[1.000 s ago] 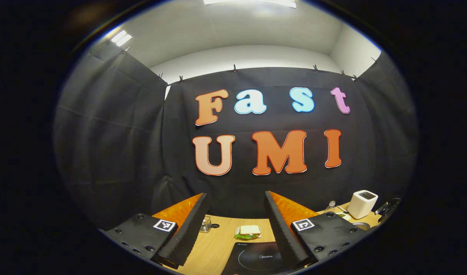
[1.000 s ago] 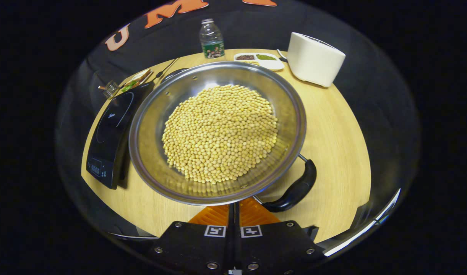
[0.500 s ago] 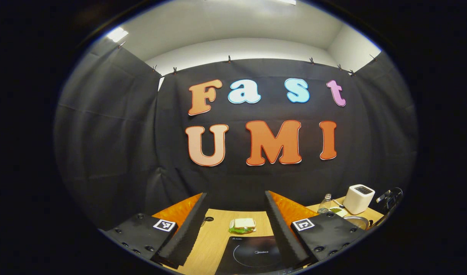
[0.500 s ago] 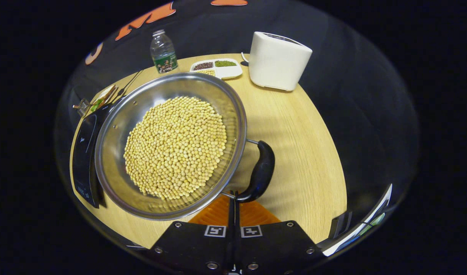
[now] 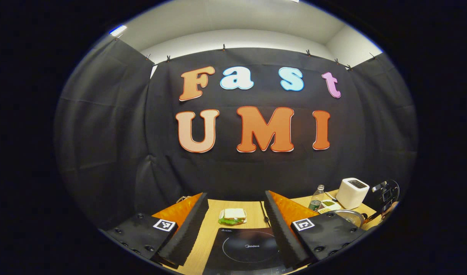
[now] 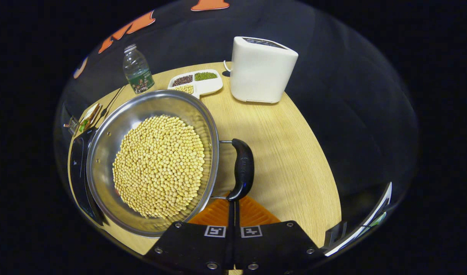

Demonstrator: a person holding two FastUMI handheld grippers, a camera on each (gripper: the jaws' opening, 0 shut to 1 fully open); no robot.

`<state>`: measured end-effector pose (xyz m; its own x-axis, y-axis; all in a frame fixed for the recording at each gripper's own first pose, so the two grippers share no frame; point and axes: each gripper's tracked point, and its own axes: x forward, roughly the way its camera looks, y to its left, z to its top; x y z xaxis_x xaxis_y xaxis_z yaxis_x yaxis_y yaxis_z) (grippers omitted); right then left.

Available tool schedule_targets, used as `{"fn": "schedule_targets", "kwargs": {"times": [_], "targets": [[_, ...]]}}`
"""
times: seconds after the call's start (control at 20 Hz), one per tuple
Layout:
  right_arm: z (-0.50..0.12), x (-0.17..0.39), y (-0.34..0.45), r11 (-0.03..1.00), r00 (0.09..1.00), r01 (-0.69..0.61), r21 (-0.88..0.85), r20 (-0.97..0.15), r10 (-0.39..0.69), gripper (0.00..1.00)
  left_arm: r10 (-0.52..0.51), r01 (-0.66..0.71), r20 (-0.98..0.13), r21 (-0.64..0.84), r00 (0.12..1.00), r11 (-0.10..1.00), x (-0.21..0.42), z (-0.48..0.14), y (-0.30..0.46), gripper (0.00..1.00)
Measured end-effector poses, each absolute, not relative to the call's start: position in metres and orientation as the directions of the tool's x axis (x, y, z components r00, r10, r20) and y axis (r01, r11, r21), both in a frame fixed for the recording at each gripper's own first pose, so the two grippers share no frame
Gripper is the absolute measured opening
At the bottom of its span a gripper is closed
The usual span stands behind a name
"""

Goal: First push the handle of the pot to place it horizontally, then grasp the pot with both hands and set it on the induction cooktop.

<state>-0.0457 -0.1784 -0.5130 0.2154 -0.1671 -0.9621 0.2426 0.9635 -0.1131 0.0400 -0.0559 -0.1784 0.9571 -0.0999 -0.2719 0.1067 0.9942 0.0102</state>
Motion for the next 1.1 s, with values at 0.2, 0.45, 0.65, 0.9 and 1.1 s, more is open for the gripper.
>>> {"fn": "schedule_targets", "kwargs": {"times": [0.2,0.45,0.65,0.9,1.1], "targets": [[-0.516,-0.028,-0.187,0.957,0.247,0.257,-0.131,-0.949,-0.196,0.0,-0.148,0.156,-0.351,-0.005,0.925,0.988,0.042,-0.214,-0.081,0.96],[-0.52,-0.008,-0.193,0.956,0.291,0.254,-0.144,-0.932,-0.218,0.0,-0.24,0.259,-0.473,-0.025,0.848,0.965,0.041,-0.266,-0.123,0.96],[-0.507,-0.007,-0.191,0.96,0.319,0.273,-0.066,-0.935,-0.155,0.02,-0.294,0.329,-0.568,-0.043,0.769,0.943,0.036,-0.307,-0.162,0.96],[-0.471,0.014,-0.2,0.946,0.409,0.325,0.011,-0.903,-0.131,0.08,-0.352,0.387,-0.668,-0.102,0.655,0.916,0.035,-0.357,-0.219,0.96],[-0.466,0.029,-0.192,0.951,0.432,0.307,0.034,-0.896,-0.108,0.3,-0.385,0.401,-0.746,-0.172,0.543,0.9,0.035,-0.399,-0.261,0.96]]}}
